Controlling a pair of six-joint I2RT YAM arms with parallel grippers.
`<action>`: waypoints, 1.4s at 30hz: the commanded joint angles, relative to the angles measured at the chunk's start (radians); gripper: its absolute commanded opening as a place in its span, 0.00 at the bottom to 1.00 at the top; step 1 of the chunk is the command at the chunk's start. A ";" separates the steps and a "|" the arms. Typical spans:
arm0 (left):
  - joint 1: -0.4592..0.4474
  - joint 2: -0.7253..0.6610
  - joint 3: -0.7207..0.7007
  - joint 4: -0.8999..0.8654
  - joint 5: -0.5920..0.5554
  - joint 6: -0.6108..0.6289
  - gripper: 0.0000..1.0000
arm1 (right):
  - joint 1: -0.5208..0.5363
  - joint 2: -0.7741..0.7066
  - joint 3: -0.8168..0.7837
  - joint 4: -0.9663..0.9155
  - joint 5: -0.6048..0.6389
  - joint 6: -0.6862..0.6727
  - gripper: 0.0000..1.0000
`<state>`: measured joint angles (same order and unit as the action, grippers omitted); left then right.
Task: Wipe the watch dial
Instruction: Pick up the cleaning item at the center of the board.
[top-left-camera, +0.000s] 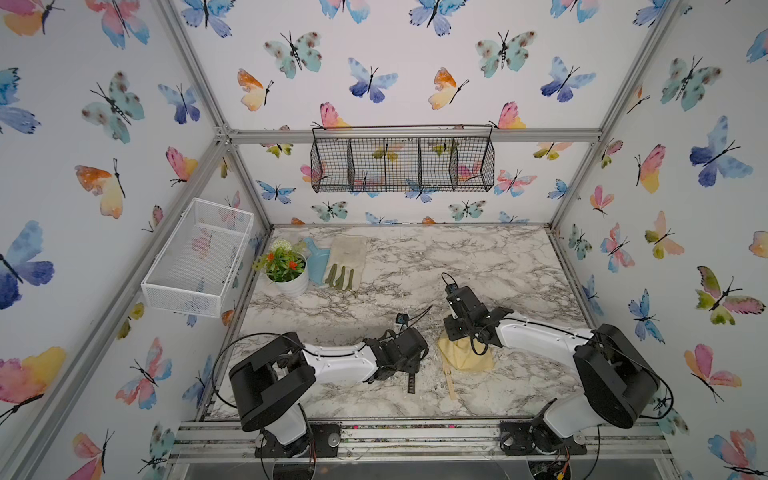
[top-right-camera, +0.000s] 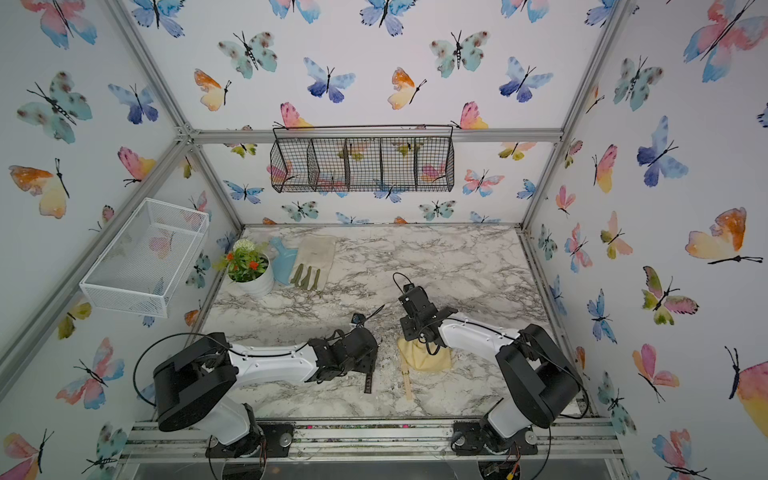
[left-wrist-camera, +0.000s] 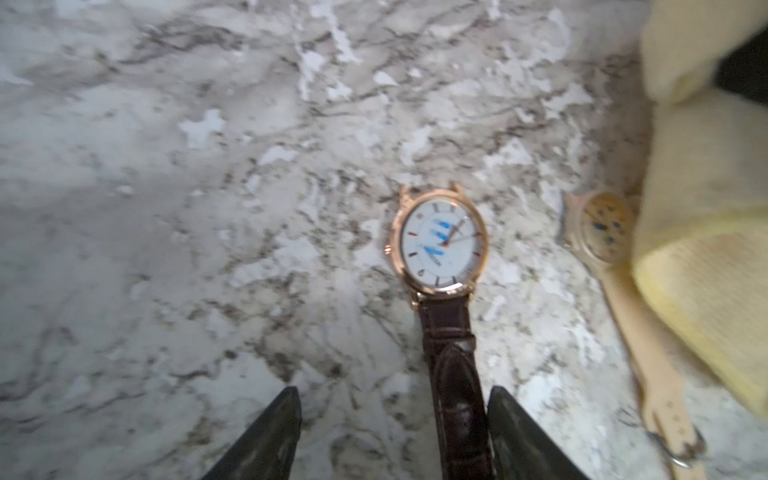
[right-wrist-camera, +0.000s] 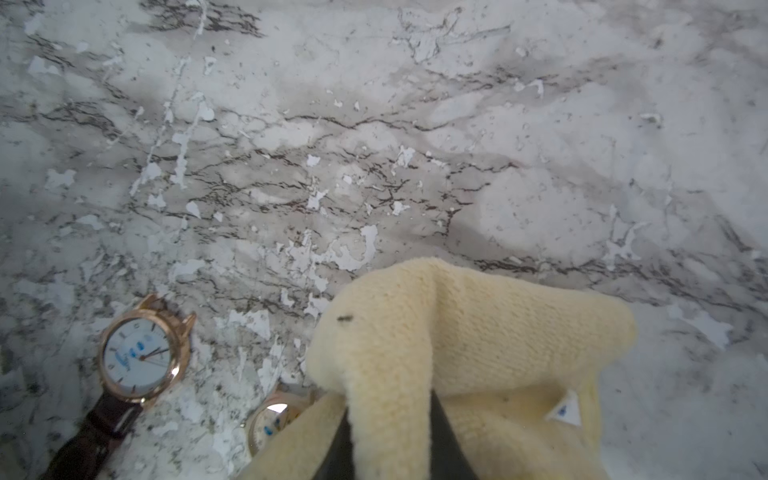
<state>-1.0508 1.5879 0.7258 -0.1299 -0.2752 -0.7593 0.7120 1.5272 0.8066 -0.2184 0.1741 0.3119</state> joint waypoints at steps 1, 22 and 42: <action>0.044 0.027 -0.077 -0.157 0.003 0.025 0.71 | -0.005 -0.036 -0.007 0.016 -0.044 -0.009 0.16; 0.179 -0.110 -0.221 -0.135 0.026 0.117 0.72 | 0.209 0.103 0.193 0.103 -0.185 -0.024 0.08; 0.328 -0.316 -0.345 0.022 0.276 0.001 0.72 | 0.242 0.405 0.321 0.101 -0.151 -0.002 0.07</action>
<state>-0.7288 1.2591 0.4351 -0.0711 -0.1574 -0.6571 0.9489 1.9190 1.1614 -0.1062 -0.0021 0.2962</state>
